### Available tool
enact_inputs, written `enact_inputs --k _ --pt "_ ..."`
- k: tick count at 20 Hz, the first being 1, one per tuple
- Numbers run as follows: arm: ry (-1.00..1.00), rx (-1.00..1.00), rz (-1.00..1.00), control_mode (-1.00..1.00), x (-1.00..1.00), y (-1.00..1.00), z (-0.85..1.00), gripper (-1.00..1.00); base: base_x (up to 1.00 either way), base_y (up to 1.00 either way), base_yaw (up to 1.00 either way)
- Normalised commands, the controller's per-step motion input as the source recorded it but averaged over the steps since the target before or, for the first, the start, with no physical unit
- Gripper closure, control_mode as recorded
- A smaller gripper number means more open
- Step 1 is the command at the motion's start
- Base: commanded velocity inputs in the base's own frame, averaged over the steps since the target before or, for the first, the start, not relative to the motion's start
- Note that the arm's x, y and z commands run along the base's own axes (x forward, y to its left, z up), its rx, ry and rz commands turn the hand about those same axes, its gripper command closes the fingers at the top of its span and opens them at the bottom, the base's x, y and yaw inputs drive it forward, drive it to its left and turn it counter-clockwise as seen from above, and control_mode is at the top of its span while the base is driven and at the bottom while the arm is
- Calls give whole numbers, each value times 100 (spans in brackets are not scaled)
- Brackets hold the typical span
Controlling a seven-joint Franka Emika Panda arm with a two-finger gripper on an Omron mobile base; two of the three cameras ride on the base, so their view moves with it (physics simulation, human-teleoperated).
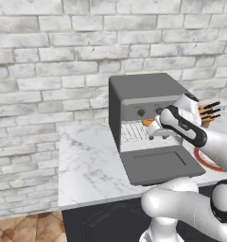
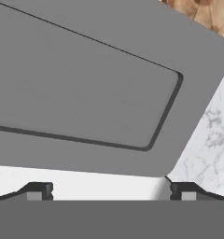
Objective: Pick up the bagel from the plate, place it on the toaster oven rack, close the door, and set the timer.
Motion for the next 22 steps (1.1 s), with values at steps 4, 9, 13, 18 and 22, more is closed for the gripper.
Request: enact_inputs --k 4,9,13,18,22 --pt "-9 0 0 -100 41 0 0 -100 0 0 0" --pt "-17 0 0 -100 41 2 0 -100 0 0 0" --pt "-20 0 0 -100 40 2 0 -100 0 0 0" --pt "-19 0 0 -100 32 1 1 -100 0 0 0" --pt "-6 0 0 -100 -50 0 8 -100 0 0 0"
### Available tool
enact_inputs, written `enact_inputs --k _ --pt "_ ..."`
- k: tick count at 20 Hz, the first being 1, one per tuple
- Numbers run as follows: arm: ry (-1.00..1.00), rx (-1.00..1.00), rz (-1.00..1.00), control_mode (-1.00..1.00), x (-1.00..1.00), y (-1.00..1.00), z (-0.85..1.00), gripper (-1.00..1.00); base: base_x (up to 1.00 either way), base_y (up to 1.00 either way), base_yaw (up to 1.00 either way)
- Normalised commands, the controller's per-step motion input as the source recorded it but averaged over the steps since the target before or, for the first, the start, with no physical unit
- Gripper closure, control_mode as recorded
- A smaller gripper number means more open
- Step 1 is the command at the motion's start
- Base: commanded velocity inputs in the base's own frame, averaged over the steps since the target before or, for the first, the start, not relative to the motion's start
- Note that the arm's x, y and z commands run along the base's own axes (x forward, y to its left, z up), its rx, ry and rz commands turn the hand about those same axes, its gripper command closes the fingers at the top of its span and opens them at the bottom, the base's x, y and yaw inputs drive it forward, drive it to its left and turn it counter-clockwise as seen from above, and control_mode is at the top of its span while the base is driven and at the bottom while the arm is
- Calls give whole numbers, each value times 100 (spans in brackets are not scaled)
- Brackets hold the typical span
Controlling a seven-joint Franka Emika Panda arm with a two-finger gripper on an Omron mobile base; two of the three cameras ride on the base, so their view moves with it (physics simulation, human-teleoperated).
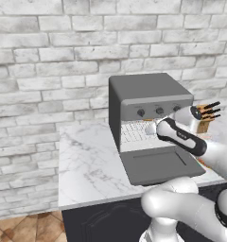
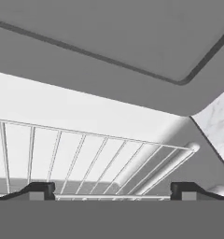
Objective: Pick up the bagel from the plate, place it on the toaster oven rack, close the door, and set the timer.
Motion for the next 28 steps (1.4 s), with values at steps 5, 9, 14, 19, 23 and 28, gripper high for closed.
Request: enact_inputs --k 5,9,14,19,23,28 --pt "15 0 0 -100 -98 -6 11 -100 0 0 0" --pt "24 2 0 -100 -100 -15 36 -100 0 0 0" --pt "13 9 0 -100 -84 -29 77 -100 0 0 0" --pt "6 22 0 -100 -60 -42 99 -100 0 0 0" --pt "11 23 0 -100 -41 -42 100 -100 0 0 0" --pt "24 20 -1 -100 -32 -59 64 -100 0 0 0"
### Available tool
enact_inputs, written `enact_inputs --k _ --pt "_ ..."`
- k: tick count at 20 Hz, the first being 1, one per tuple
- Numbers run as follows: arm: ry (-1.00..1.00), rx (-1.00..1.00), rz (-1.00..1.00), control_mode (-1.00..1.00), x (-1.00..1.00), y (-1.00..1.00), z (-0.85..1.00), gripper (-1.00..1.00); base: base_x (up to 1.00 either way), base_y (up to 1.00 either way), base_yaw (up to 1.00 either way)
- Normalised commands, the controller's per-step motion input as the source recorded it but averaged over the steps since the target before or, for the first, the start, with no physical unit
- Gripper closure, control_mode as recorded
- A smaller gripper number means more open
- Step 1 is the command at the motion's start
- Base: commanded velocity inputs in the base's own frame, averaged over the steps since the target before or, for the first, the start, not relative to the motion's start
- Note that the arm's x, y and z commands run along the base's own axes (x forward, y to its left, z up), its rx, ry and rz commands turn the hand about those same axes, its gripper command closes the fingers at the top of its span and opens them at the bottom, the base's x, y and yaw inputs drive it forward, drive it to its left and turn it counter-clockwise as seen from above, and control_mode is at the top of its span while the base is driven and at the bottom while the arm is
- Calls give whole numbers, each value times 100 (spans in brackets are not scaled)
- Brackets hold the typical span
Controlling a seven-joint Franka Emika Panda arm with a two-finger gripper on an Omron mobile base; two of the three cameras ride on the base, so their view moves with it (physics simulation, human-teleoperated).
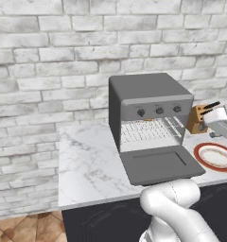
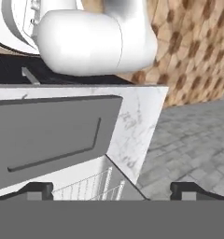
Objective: Pick up the bagel from the plate, place it on the toaster oven rack, close the door, and set the timer.
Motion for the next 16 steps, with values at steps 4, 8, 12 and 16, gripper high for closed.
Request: enact_inputs --k 4,8,12,16 --pt "30 17 -3 -100 -32 -62 -2 -100 0 0 0" --pt "22 13 -2 -100 -28 -38 -51 -100 0 0 0" --pt "14 12 0 -100 -10 -16 -72 -100 0 0 0" --pt "6 10 -1 -100 0 0 -73 -100 0 0 0"
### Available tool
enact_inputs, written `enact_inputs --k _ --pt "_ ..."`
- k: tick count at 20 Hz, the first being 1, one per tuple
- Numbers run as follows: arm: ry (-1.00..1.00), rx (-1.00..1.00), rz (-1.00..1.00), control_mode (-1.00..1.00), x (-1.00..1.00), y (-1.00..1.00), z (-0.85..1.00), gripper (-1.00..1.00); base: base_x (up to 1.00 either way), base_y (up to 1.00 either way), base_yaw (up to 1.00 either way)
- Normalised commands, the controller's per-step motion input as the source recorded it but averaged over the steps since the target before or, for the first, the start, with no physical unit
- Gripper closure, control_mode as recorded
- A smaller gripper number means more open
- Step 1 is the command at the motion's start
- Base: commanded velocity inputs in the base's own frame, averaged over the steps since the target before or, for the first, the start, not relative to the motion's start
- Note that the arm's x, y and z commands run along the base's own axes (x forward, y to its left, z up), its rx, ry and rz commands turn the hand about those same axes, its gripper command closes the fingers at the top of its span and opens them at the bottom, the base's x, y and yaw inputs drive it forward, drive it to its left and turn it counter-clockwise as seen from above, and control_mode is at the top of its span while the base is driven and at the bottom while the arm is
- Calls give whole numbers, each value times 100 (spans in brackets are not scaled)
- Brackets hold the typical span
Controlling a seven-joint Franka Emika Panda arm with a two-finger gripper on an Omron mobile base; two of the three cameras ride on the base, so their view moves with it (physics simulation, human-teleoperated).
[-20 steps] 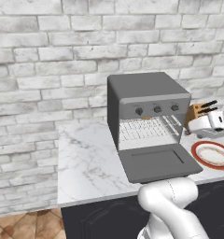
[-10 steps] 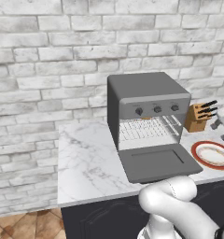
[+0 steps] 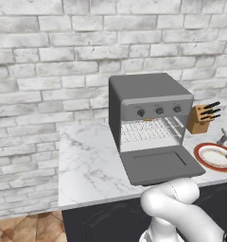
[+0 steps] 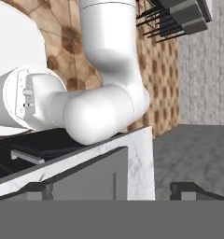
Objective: Pick up the bagel from the plate, place it on the toaster oven rack, close the door, and set the timer.
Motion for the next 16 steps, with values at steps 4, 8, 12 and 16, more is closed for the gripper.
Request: enact_inputs --k 4,8,12,16 --pt "0 8 -4 -100 0 0 -62 -100 0 0 0" --pt "0 1 -8 -100 0 0 -42 -100 0 0 0" --pt "0 0 -10 -100 0 0 -35 -100 0 0 0" --pt "0 0 -11 -100 0 0 -34 -100 0 0 0"
